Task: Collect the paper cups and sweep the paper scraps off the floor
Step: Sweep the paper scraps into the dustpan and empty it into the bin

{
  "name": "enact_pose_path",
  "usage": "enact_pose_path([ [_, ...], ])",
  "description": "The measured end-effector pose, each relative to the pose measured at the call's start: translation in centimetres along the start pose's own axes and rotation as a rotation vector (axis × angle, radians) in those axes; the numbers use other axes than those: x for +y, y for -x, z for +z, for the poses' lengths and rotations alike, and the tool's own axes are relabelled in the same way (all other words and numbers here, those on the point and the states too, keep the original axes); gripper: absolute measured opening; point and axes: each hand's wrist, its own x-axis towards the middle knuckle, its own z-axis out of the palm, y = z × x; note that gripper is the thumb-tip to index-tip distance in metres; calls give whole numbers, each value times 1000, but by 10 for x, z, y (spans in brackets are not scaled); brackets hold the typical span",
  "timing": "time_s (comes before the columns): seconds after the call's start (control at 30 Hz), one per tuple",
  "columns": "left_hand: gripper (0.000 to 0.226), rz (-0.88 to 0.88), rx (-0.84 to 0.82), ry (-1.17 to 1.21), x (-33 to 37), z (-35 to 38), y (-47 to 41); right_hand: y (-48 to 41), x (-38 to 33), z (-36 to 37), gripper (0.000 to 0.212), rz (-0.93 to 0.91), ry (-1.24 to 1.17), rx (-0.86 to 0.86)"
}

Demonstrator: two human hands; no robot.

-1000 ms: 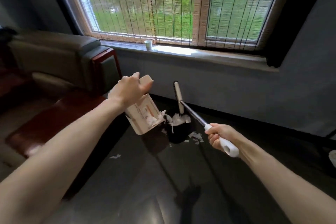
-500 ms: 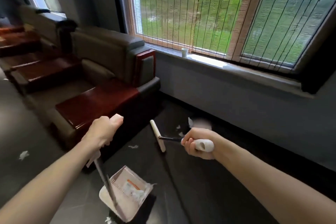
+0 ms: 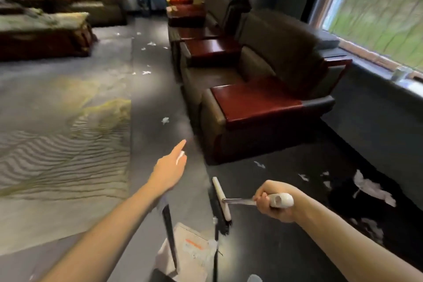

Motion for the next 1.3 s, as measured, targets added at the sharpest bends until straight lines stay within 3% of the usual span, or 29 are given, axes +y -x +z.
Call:
enact_pose_path([
  [0.13,58,-92,61,-44,-53,-35,-18,-38,-26,59,15,41,79,-73],
  [0.33,46,-217,215,-95,-110,-86,-79,-116,-80,136,13,34,328,-196],
  [0.5,45,-298,286,-68,-139,-135,-158,-190,-137,172,54,-102,501,-232],
  [0.57,45,-316,325,-81,-144,-157,-191,-214,-171,191,62,-125,532,-288],
  [0.7,47,-337,399,-99,-150,-193,-254,-250,-248,244,44,-171,600,-318],
  [0.97,44,-356,538,-17,-196,-265,-429,-348,-407,369,70,-200,568,-318],
  [1.07,43,-338,545,46,-227,-299,-513,-390,-467,431,64,-218,538,-320],
  [1.2,41,-290,528,89,-262,-358,-621,-432,-550,509,36,-234,504,-353],
  [1.3,36,-288,536,99,-279,-399,-701,-460,-612,559,26,-209,450,-331],
])
